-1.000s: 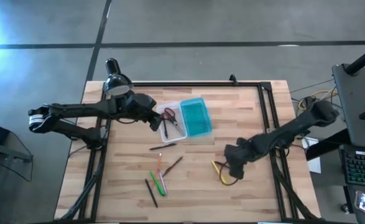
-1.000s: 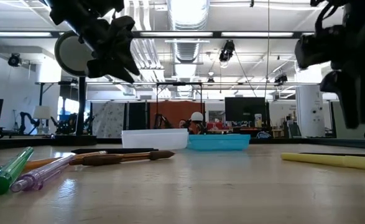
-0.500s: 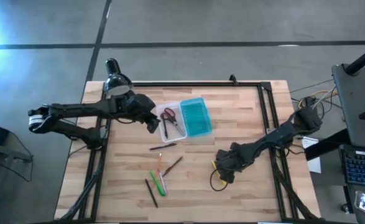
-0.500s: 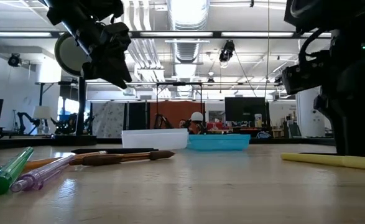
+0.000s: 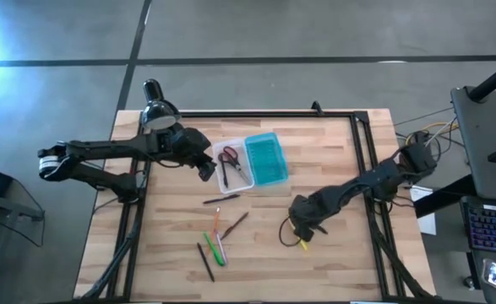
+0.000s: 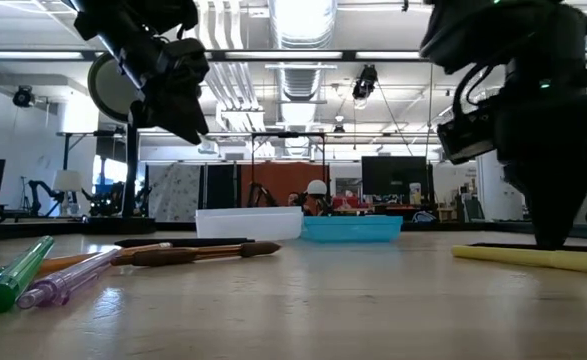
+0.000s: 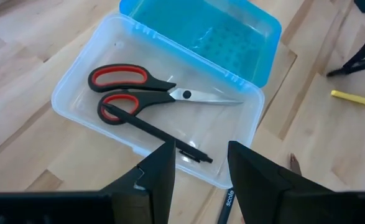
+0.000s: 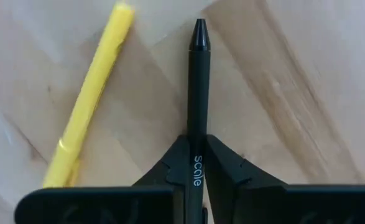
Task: Pick & place school supplies into a supply box
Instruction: Put the right black pen into the supply box, then put the top black pen into the supply box
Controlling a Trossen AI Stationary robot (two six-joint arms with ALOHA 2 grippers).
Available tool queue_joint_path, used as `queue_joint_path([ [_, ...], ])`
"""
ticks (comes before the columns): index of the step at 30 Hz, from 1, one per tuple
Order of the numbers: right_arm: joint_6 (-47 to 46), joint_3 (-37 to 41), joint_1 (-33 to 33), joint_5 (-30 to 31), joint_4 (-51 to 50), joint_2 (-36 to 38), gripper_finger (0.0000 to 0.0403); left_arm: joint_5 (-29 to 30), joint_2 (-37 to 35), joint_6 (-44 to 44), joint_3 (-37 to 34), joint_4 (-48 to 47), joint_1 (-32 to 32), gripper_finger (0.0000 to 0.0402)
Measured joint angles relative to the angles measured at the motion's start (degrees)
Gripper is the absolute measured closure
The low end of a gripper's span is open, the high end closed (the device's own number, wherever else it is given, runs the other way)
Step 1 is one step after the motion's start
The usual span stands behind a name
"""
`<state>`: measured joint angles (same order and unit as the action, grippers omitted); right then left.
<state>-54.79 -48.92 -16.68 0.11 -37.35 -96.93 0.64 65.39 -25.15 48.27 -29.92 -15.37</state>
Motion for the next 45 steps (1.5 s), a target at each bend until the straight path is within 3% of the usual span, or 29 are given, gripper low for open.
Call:
queue_joint_path([
  [5, -3.66, 0.0, 6.45, 7.94, 4.57, 10.71, 0.0382, 0.03, -0.02, 1.01, 0.0, -3.03, -0.07, 0.0271],
  [8, -4.51, -0.5, 12.21, 7.25, 9.16, 17.45, 0.0383, 0.06, -0.07, 1.85, 0.0, -5.64, -0.18, 0.0271],
  [12, -3.8, -1.77, 22.3, 7.87, 20.42, 20.12, 0.0383, 0.16, -1.27, 2.66, 0.0, -7.7, -0.18, 0.0271],
  [18, 4.34, -13.81, 32.43, -0.36, 25.55, 5.79, 0.0382, 2.13, -5.16, 2.06, -0.67, -9.67, -0.18, 0.0271],
  [22, 6.77, -25.93, 34.34, -10.05, 25.46, -5.77, 0.0377, 2.71, -8.0, -0.86, -3.4, -11.67, -0.18, 0.0271],
  [27, 3.3, -34.81, 33.93, -12.55, 20.67, -16.34, 0.0376, 2.46, -11.69, -9.08, -7.57, -12.15, 0.45, 0.0271],
  [30, -1.57, -37.28, 34.14, -13.75, 21.2, -19.91, 0.0375, 1.85, -13.44, -12.47, -9.75, -11.74, 1.24, 0.0271],
  [35, -1.35, -40.0, 33.69, -14.51, 20.62, -23.25, 0.0354, 0.42, -14.64, -15.18, -13.37, -9.08, 2.67, 0.0271],
  [45, 1.01, -40.57, 33.28, -14.01, 15.93, -21.58, 0.0215, -2.6, -14.58, -14.35, -18.98, -0.15, 3.44, 0.0271],
])
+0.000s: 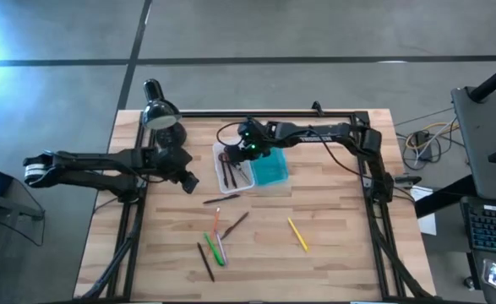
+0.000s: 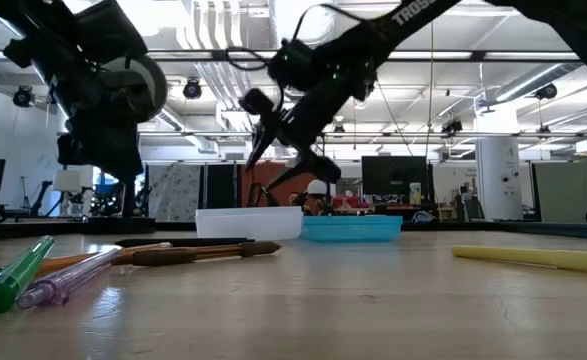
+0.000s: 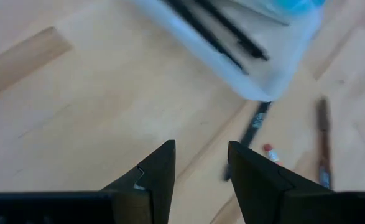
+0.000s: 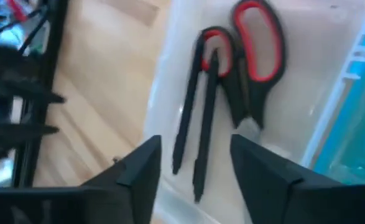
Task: Pick & place school supplies into a supply box
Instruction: Put the top black pen into the supply box
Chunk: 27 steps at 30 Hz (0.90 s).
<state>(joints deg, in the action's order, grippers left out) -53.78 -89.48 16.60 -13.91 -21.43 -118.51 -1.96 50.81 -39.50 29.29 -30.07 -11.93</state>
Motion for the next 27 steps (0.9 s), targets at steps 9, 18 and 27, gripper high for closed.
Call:
queue_joint_path([
  [9, 27.92, 1.1, -5.23, 19.59, -15.28, 13.41, 0.0165, -8.44, 1.24, 10.07, -6.05, 12.42, 4.38, 0.0271],
  [18, 35.0, 10.54, -7.13, 24.86, -24.09, 22.09, 0.0167, 6.98, 7.8, 14.81, -2.65, 13.19, 16.35, 0.0271],
  [27, 33.96, 22.28, -7.15, 25.09, -16.62, 30.56, 0.017, 10.9, 19.72, 16.58, 3.19, 13.8, 20.65, 0.0271],
])
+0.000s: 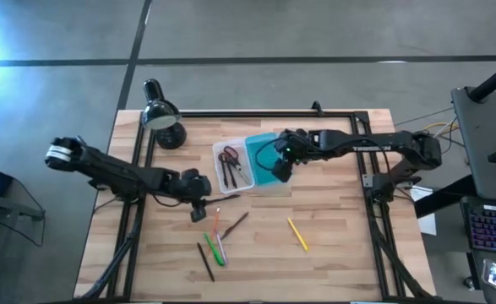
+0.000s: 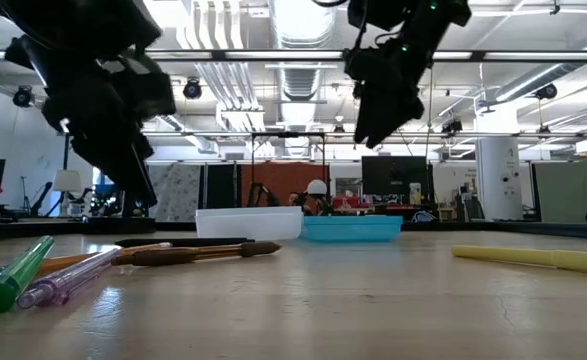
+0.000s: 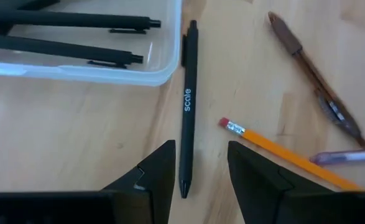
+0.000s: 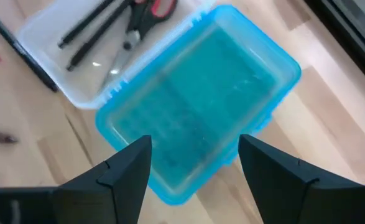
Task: Pick & place school supplies into a supply box
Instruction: Put the top black pen into the supply box
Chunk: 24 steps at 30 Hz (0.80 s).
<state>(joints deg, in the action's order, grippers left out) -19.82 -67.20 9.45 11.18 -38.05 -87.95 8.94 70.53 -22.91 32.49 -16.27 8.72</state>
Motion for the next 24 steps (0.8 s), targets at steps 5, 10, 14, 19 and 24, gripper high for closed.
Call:
queue_joint_path([
  [5, -0.73, 4.12, -0.11, 0.56, 1.21, 3.05, 0.017, 0.07, 7.58, 2.41, 2.51, 0.98, -0.19, 0.0271],
  [10, -2.71, 7.5, -0.02, 1.01, 1.98, 4.93, 0.0172, 1.13, 14.16, 2.98, 4.27, 0.77, -0.38, 0.0271],
  [14, -2.77, 9.77, -0.09, 0.98, 2.72, 6.22, 0.0172, 1.04, 17.72, 3.05, 6.63, -0.93, -0.56, 0.0276],
  [19, -2.77, 11.34, -0.07, 1.01, 3.3, 7.27, 0.0176, 0.24, 20.46, 2.94, 9.61, -3.95, -0.57, 0.0321],
  [24, -2.73, 12.42, -0.07, 1.14, 4.47, 7.33, 0.0177, -0.88, 20.8, 0.81, 10.79, -4.31, -0.69, 0.0387],
])
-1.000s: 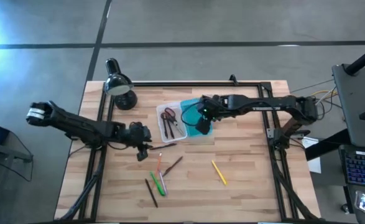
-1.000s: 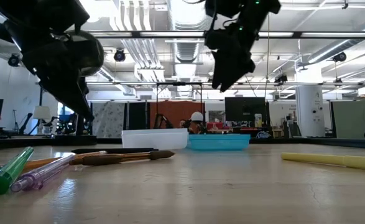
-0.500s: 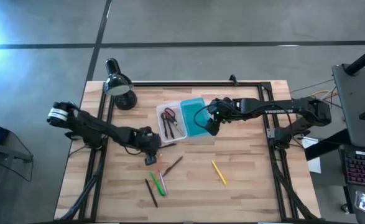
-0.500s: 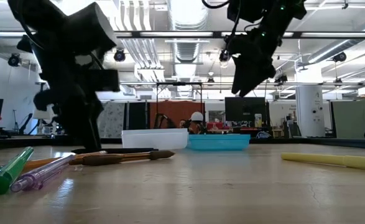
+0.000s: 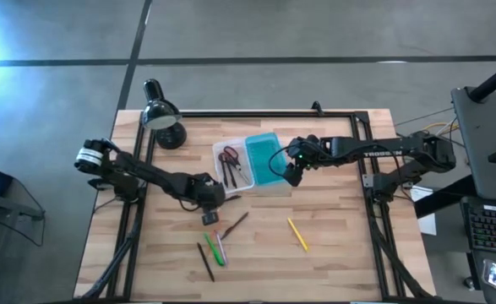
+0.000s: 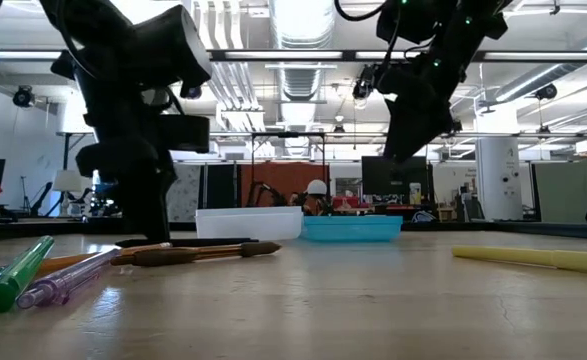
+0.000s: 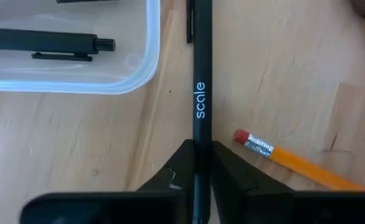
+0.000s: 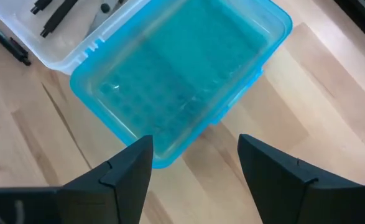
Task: Pick & place school supplies into a supply box
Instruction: Put the top black pen into the supply box
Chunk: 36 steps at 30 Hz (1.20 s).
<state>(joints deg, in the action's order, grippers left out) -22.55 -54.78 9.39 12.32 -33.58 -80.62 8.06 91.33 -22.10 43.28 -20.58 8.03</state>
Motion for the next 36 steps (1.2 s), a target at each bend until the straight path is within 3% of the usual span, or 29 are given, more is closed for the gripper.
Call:
queue_joint_path([
  [6, 0.3, 0.69, 0.0, 1.44, 0.17, 0.26, 0.0179, -4.79, -1.69, -6.08, 2.5, -6.79, 0.3, 0.0391],
  [11, 1.65, 0.69, 0.0, 2.72, 2.58, 1.36, 0.018, -9.08, -8.26, -12.24, 5.18, -10.12, 1.68, 0.0394],
  [16, 2.82, 0.69, 0.92, 3.42, 4.49, 2.7, 0.0179, -9.92, -15.9, -31.45, 5.75, -8.17, 1.18, 0.0394],
  [18, 2.21, 0.69, 1.54, 3.87, 5.34, 2.88, 0.0179, -7.46, -18.43, -41.17, 5.33, -2.16, -0.57, 0.0394],
  [22, -1.32, 0.69, 3.17, 4.41, 7.84, 2.95, 0.0179, 4.7, -19.75, -62.03, 2.89, 3.44, -4.46, 0.0394],
  [25, -2.95, 0.69, 4.04, 4.43, 9.39, 2.89, 0.0179, 11.99, -19.56, -71.31, -0.67, 11.81, -7.14, 0.0394],
  [29, -2.69, 0.69, 4.35, 4.44, 10.42, 2.91, 0.0179, 12.91, -15.76, -78.38, -5.4, 24.33, -9.53, 0.0387],
  [36, 0.08, 0.69, 4.31, 4.41, 9.66, 2.93, 0.0179, 12.5, -9.0, -80.91, -4.82, 25.72, -9.94, 0.0347],
])
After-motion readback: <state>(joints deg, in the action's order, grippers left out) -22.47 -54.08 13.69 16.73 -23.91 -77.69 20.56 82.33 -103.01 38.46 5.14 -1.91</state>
